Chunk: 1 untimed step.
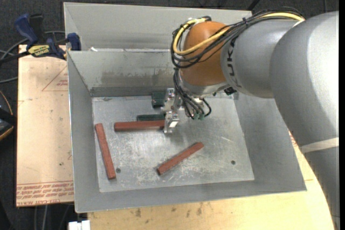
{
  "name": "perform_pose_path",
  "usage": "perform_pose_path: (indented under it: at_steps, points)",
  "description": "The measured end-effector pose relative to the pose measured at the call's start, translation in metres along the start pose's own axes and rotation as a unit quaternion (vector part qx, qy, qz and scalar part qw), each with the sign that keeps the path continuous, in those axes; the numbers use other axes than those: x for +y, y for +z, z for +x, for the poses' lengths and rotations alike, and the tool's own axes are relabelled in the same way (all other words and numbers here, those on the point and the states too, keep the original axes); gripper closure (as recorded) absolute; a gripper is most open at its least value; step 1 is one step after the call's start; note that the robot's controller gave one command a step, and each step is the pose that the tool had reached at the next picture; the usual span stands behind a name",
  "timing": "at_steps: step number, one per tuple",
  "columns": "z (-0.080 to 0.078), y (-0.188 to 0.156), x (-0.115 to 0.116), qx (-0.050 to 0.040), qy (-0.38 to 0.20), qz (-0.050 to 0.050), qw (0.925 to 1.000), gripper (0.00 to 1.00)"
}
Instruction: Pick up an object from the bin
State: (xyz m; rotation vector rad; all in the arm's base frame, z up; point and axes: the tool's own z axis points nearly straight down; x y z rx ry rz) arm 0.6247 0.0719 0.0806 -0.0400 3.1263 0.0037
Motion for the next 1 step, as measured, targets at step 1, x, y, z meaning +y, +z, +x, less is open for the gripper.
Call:
perform_pose_path:
  at_steps: [1]
  points:
    - [0.0069, -0.1856, 0.0171, 0.0015, 0.033, 0.0, 0.9995, 1.0]
